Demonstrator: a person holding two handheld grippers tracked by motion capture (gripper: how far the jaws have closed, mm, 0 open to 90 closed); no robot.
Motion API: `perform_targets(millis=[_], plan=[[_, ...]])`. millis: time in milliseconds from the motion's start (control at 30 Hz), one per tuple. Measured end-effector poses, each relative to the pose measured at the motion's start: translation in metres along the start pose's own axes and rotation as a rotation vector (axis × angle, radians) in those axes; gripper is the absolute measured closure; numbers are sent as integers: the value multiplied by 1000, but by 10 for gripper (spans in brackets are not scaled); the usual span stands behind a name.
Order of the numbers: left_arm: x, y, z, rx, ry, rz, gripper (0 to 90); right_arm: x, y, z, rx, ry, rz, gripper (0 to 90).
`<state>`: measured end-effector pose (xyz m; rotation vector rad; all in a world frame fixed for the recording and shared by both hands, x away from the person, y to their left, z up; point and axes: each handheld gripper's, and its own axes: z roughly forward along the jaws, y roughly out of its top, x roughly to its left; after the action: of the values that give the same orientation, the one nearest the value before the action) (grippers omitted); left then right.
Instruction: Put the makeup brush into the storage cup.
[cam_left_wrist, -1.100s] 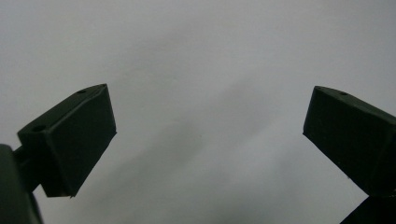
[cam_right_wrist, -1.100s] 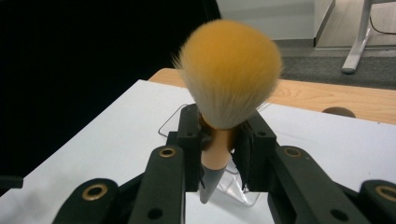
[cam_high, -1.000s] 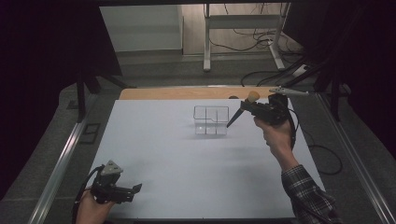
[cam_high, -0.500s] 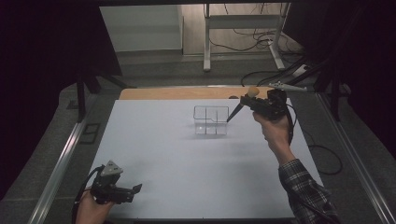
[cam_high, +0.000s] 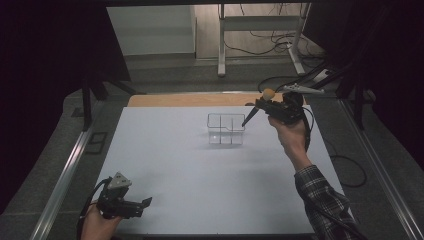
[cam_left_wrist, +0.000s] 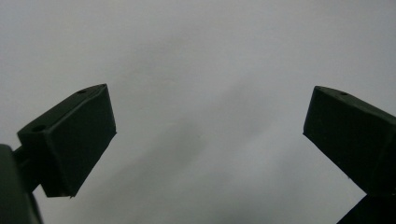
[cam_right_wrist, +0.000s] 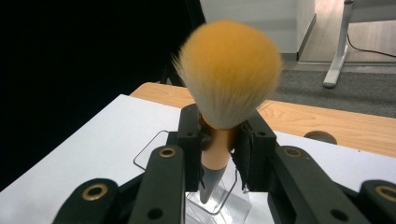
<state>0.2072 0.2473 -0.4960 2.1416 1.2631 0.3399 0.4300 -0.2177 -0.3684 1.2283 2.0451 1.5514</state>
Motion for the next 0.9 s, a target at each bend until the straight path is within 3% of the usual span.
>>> perform_targets(millis=[900], plan=[[1, -1, -1, -2, -3, -9, 29, -1, 3, 26, 10, -30, -36, 730]])
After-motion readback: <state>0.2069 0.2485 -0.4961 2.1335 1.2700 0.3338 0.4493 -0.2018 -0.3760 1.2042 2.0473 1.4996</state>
